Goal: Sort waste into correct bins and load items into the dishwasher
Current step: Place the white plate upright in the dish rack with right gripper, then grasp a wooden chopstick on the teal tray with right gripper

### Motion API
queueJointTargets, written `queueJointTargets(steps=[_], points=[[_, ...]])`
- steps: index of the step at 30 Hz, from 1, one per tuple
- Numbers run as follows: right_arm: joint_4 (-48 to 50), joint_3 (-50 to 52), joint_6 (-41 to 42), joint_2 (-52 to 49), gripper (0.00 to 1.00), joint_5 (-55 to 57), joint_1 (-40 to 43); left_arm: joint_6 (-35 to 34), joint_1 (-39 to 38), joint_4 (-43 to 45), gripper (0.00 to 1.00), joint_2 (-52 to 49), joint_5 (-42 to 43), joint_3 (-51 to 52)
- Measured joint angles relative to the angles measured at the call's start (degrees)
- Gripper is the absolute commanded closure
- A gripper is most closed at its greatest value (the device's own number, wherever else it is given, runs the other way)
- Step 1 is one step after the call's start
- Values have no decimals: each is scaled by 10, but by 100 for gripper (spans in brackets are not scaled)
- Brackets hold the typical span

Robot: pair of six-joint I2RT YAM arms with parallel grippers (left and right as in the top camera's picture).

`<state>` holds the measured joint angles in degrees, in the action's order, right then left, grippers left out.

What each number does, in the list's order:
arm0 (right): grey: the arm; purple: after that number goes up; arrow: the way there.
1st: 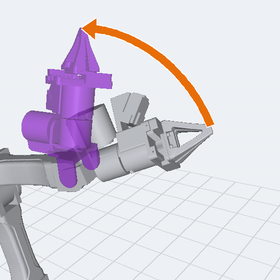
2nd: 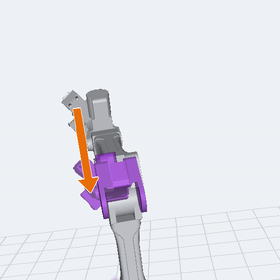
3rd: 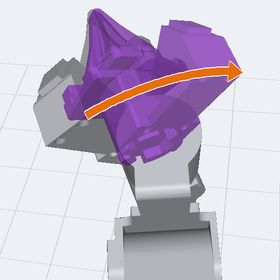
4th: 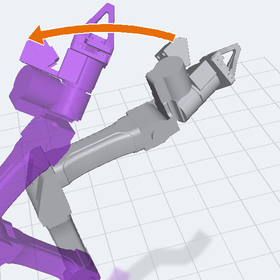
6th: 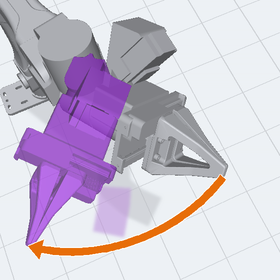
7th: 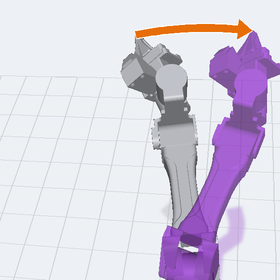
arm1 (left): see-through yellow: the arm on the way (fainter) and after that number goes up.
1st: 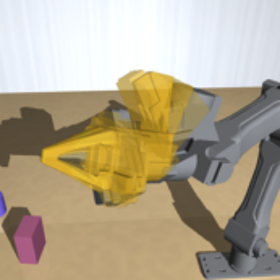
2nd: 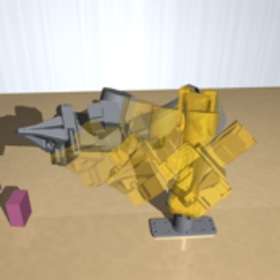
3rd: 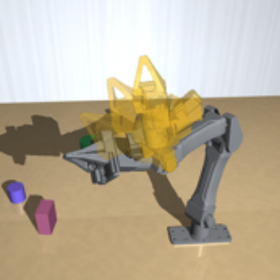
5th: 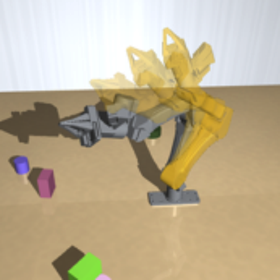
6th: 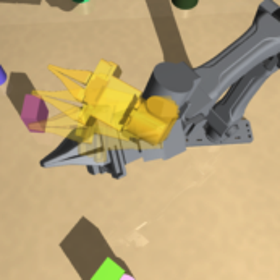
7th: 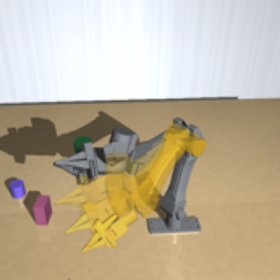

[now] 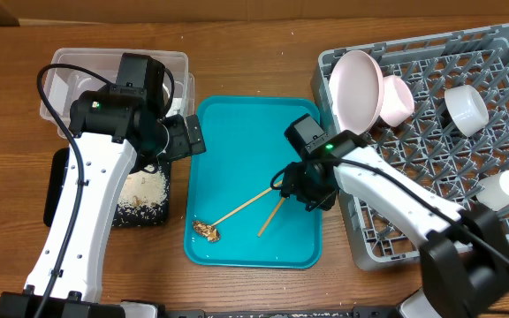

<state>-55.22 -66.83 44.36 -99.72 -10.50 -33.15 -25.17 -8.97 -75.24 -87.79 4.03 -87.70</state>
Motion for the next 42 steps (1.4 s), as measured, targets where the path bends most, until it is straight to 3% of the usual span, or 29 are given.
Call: queueJointTargets(steps=[18,21,30,42], points=[[55,1,6,-83,43,-8,-7,0,0,0,0,0,0,0],[53,-4,7,-88,49,-7,-7,0,0,0,0,0,0,0],[52,-9,9,-96,80,-13,-7,0,0,0,0,0,0,0],[30,-10,16,-99,85,-17,-7,0,0,0,0,0,0,0]])
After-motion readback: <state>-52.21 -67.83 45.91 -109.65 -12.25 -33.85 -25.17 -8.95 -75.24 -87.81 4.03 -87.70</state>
